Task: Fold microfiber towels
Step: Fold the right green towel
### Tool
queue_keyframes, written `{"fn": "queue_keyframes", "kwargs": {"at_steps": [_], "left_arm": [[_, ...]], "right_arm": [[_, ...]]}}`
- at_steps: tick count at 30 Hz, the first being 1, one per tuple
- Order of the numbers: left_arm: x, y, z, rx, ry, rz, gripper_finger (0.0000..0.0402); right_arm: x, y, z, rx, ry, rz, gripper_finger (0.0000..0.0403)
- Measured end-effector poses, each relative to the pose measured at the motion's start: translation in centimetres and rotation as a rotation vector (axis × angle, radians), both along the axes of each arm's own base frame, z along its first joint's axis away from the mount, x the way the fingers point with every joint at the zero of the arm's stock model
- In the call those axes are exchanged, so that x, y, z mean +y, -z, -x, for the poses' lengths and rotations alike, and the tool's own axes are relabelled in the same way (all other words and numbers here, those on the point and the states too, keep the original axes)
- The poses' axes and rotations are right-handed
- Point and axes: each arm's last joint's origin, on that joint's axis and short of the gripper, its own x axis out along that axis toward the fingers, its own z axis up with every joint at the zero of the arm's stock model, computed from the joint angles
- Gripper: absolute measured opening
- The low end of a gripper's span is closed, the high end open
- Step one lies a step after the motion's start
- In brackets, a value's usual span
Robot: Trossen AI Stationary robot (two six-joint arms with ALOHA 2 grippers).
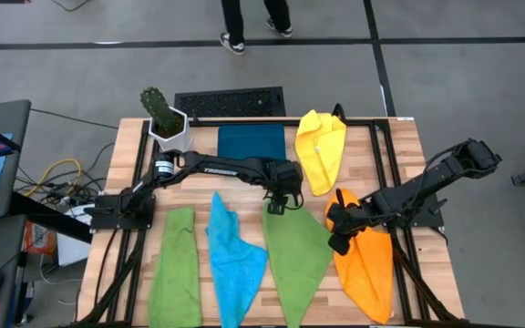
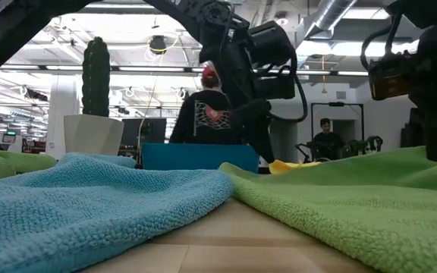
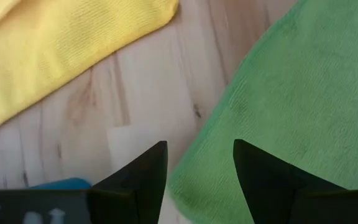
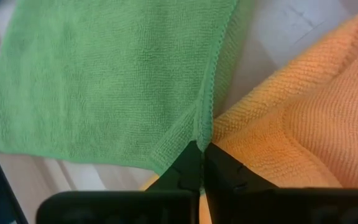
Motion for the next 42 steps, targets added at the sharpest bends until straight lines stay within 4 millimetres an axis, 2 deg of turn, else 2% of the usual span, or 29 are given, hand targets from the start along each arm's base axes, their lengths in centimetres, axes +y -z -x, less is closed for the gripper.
{"fn": "queue_keyframes", "kwargs": {"at_steps": [3, 12, 23, 27, 32, 33, 37, 42], "left_arm": [[0.3, 0.1, 0.1, 0.012, 0.037, -0.001, 0.0179], [0.2, 3.2, -0.1, 0.095, 0.118, -0.006, 0.0179], [0.3, 4.1, -0.3, 0.103, 0.092, 0.039, 0.0176], [0.2, 4.2, -0.2, 0.111, 0.09, 0.059, 0.0134], [0.1, 4.4, -0.1, 0.12, 0.049, 0.089, 0.0024], [0.1, 4.4, -0.1, 0.121, 0.037, 0.092, 0.0013], [0.1, 4.4, -0.1, 0.122, 0.028, 0.096, 0.0012], [0.0, 4.4, 0.0, 0.129, -0.007, 0.112, 0.0002]], "right_arm": [[0.2, 0.0, 0.1, 0.0, -0.01, 0.0, 0.0035], [0.2, 0.0, 0.0, -0.009, -0.016, -0.001, 0.0034], [0.3, -0.1, -0.1, -0.028, -0.027, -0.004, 0.0035], [0.3, -0.1, -0.1, -0.028, -0.027, -0.004, 0.0036], [0.3, -0.1, -0.1, -0.029, -0.034, -0.001, 0.0036], [0.3, -0.1, -0.1, -0.031, -0.041, 0.002, 0.0036], [0.3, -0.1, -0.1, -0.033, -0.049, 0.006, 0.0041], [0.3, -0.1, -0.1, -0.034, -0.046, 0.009, 0.0069]]}}
